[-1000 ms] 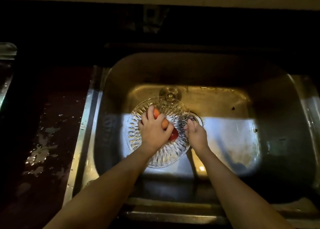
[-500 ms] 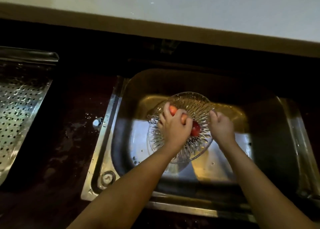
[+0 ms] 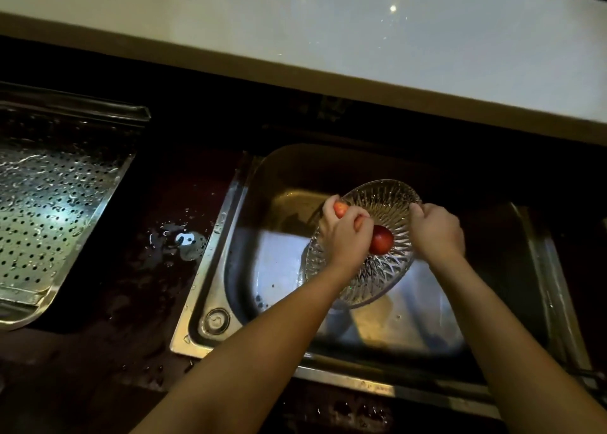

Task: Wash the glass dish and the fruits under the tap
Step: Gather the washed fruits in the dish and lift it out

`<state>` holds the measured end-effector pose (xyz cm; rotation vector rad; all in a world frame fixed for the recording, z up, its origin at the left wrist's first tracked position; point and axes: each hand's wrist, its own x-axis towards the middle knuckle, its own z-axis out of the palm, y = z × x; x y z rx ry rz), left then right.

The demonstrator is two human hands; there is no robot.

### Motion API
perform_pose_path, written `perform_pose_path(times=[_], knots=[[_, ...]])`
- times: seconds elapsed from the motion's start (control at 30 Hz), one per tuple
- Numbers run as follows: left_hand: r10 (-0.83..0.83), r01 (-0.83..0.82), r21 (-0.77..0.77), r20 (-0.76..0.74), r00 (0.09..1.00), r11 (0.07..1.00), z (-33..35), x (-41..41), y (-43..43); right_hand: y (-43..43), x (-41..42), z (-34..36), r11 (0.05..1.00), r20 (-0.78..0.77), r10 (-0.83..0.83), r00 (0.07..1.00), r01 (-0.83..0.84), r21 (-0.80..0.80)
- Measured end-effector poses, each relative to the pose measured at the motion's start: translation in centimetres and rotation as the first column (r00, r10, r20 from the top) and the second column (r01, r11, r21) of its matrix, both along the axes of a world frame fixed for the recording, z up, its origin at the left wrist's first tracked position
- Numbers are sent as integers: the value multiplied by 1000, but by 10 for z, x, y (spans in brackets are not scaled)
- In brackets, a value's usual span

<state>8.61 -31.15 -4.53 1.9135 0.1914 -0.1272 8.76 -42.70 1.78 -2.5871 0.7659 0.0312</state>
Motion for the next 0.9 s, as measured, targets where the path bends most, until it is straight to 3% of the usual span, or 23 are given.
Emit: perform_pose_path(times=[0.33, 0.57, 0.77, 0.9], knots=[[-56, 56, 26, 0, 998, 998, 23, -5, 19, 13, -12, 8, 998, 89, 17, 996, -22, 55], [-55, 1, 362, 139, 989, 932, 72, 4, 77, 54, -8, 27, 909, 209, 48, 977, -129, 395], [-18, -4, 572, 32, 999, 820, 103, 24, 162, 137, 7, 37, 809, 235, 120, 965, -232, 541], [3, -27, 675, 37, 999, 737, 118, 34, 221, 198, 18, 39, 757, 259, 140, 956, -272, 594]])
